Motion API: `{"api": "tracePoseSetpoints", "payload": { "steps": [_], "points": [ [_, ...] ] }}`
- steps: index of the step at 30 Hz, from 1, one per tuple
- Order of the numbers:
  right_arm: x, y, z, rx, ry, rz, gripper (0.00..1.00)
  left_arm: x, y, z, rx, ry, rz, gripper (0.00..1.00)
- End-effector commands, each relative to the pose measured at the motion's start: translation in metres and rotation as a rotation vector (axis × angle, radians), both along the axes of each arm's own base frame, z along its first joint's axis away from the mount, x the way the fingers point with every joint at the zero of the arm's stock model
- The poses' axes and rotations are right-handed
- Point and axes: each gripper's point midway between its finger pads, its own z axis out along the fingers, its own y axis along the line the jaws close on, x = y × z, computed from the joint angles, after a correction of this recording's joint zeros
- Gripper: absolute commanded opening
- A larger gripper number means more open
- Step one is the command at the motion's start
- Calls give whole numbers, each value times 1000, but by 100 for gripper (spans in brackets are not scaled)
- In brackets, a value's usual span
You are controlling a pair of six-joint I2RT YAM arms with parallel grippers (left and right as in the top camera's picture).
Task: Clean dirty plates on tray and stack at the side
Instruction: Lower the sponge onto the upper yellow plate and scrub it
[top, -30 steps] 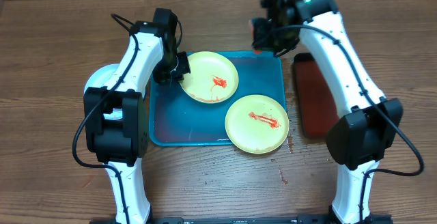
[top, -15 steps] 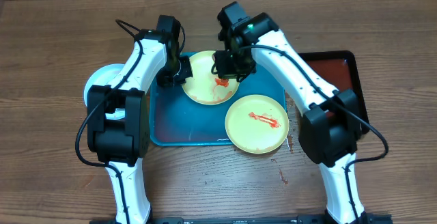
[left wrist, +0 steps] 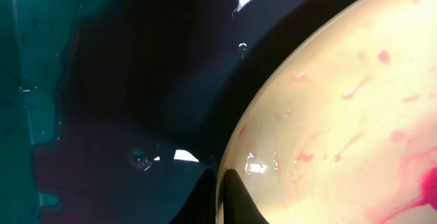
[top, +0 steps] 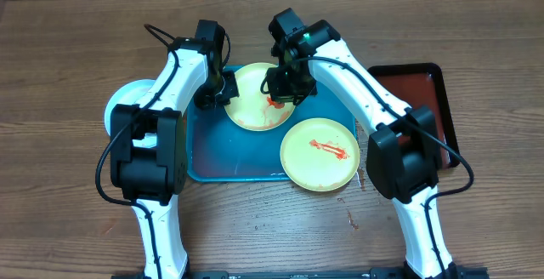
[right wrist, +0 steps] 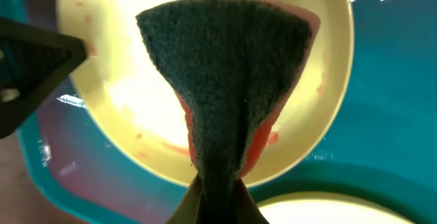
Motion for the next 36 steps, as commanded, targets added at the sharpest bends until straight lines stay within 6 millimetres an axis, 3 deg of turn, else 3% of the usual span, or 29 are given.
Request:
{"api": "tracePoseSetpoints", "payload": {
  "steps": [1, 14, 23, 30, 33, 36],
  "points": [
    [4, -8, -18, -52, 14, -38, 4, -12, 1, -30, 15, 77, -11, 4],
    [8, -9, -68, -87, 61, -45, 4, -12, 0, -30, 13, 78, -17, 4],
    [-5, 39, -59, 126, 108, 40, 4, -13, 0, -30, 13, 81, -23, 4],
    [-27, 63, -58, 130, 117, 110, 4, -14, 0, -30, 14, 84, -22, 4],
    [-26, 55, -62, 78, 104, 104, 4, -14, 0, -30, 14, 85, -23, 4],
    [-18, 33, -68, -17, 82, 72, 4, -15, 0, -30, 15, 88, -23, 4]
  ]
}}
